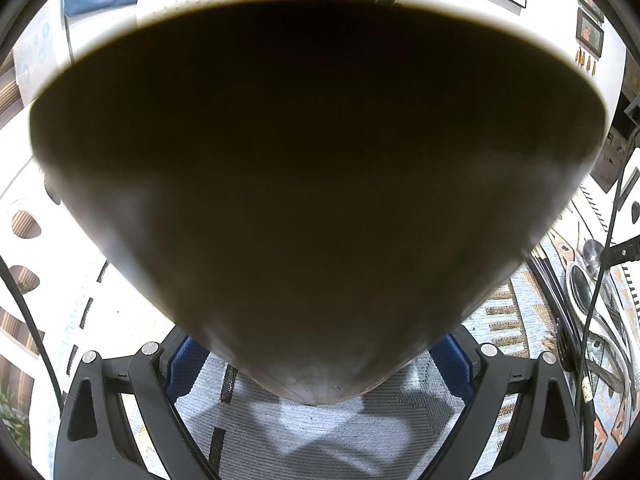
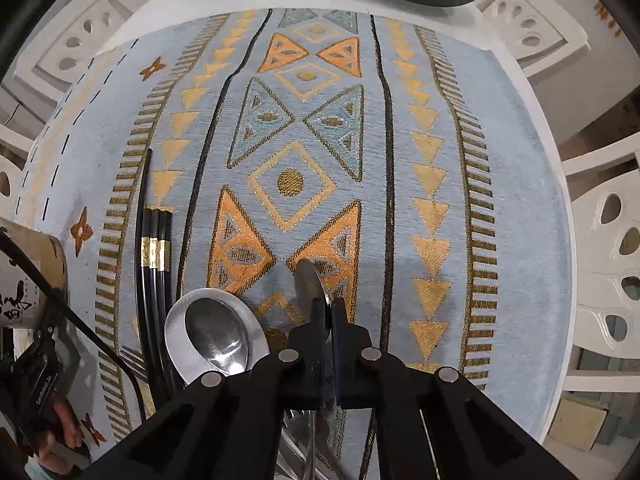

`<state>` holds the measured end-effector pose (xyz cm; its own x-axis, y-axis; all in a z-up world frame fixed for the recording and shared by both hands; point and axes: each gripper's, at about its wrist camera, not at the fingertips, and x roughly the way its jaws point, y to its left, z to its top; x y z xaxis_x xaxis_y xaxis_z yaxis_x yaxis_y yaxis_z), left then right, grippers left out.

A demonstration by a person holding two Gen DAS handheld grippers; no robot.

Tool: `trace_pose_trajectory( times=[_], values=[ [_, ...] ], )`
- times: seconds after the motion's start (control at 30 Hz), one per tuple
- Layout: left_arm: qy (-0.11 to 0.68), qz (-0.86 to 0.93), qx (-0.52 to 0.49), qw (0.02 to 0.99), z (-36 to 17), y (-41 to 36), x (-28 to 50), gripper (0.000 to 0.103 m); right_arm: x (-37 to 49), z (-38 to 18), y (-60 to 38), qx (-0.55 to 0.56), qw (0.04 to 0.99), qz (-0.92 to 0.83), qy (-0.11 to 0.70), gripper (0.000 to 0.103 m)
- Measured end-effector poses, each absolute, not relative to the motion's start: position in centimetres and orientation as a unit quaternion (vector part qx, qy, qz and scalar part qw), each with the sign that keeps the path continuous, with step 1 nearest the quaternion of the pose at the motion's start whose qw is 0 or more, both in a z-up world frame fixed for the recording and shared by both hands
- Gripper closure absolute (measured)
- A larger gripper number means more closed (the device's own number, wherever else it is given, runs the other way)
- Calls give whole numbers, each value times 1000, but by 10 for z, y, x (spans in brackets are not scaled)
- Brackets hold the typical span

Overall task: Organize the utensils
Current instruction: 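Lift the metal spoon with the right tool and lower it into the cup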

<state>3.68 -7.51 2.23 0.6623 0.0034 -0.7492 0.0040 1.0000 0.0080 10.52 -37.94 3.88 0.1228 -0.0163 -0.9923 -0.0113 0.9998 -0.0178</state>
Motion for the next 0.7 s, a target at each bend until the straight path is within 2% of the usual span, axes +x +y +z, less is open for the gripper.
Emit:
trace_pose_trajectory(
  times=[0.33,0.47,0.53,0.7],
  values=[
    [411,0,5,912,23,-76,37,7,117,22,-387,32,722,34,691,99],
    [411,0,5,912,23,-76,37,7,123,23,-381,6,734,45,678,99],
    [411,0,5,912,23,-74,36,7,122,34,-372,-1,749,54,661,99],
    [411,0,5,911,24,-75,37,7,108,109,-361,44,807,100,580,99]
  ],
)
